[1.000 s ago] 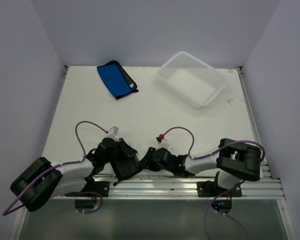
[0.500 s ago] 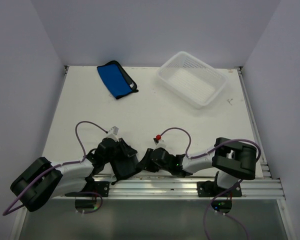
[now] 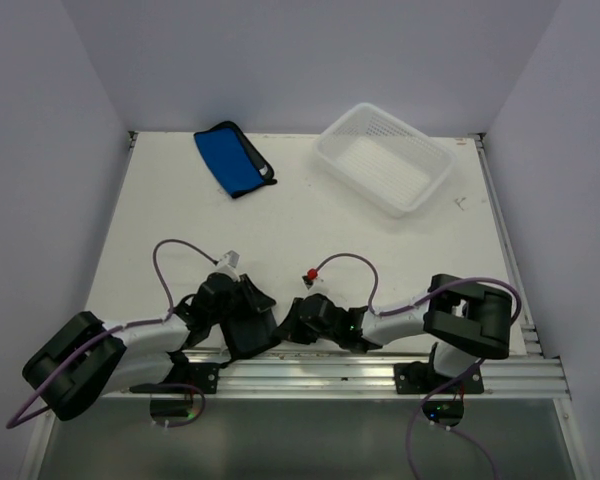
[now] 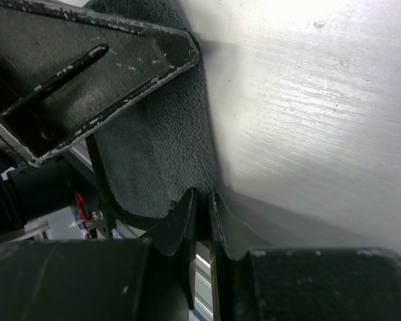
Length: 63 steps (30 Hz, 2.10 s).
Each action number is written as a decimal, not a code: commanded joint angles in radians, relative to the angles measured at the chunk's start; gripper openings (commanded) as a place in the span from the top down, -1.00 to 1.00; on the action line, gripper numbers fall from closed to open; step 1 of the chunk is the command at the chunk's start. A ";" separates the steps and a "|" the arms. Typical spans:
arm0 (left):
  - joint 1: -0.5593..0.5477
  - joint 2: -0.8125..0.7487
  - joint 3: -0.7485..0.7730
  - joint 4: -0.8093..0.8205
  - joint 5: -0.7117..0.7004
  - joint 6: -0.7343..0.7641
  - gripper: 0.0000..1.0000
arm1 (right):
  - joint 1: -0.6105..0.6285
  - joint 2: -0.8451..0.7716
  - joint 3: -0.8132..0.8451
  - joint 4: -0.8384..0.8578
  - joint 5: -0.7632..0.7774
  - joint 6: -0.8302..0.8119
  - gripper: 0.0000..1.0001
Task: Roll the towels
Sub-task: Roll the towel
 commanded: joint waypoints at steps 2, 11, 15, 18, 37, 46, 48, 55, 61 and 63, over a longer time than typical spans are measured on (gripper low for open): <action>0.001 0.033 0.060 -0.131 -0.114 0.077 0.45 | 0.012 -0.065 0.037 -0.178 0.049 -0.099 1.00; 0.007 0.107 0.213 -0.147 -0.103 0.129 0.41 | 0.099 -0.144 0.141 -0.431 0.361 -0.286 1.00; 0.012 0.107 0.287 -0.185 -0.101 0.146 0.40 | 0.159 -0.125 0.214 -0.516 0.469 -0.346 1.00; 0.012 0.101 0.353 -0.209 -0.114 0.167 0.39 | 0.182 -0.104 0.241 -0.540 0.519 -0.358 1.00; 0.018 0.176 0.507 -0.263 -0.058 0.223 0.38 | 0.225 0.056 0.436 -0.764 0.779 -0.449 1.00; 0.024 0.149 0.481 -0.291 -0.046 0.227 0.38 | 0.253 0.152 0.514 -0.882 0.835 -0.512 1.00; 0.030 0.135 0.470 -0.294 -0.026 0.224 0.37 | 0.263 0.181 0.537 -0.902 0.841 -0.522 1.00; 0.041 0.066 0.438 -0.334 -0.008 0.226 0.36 | 0.306 0.258 0.615 -0.976 0.894 -0.556 1.00; 0.050 0.046 0.425 -0.337 0.027 0.224 0.35 | 0.343 0.316 0.681 -1.031 0.940 -0.582 1.00; 0.050 0.050 0.424 -0.337 0.037 0.221 0.35 | 0.360 0.347 0.732 -1.100 0.974 -0.582 1.00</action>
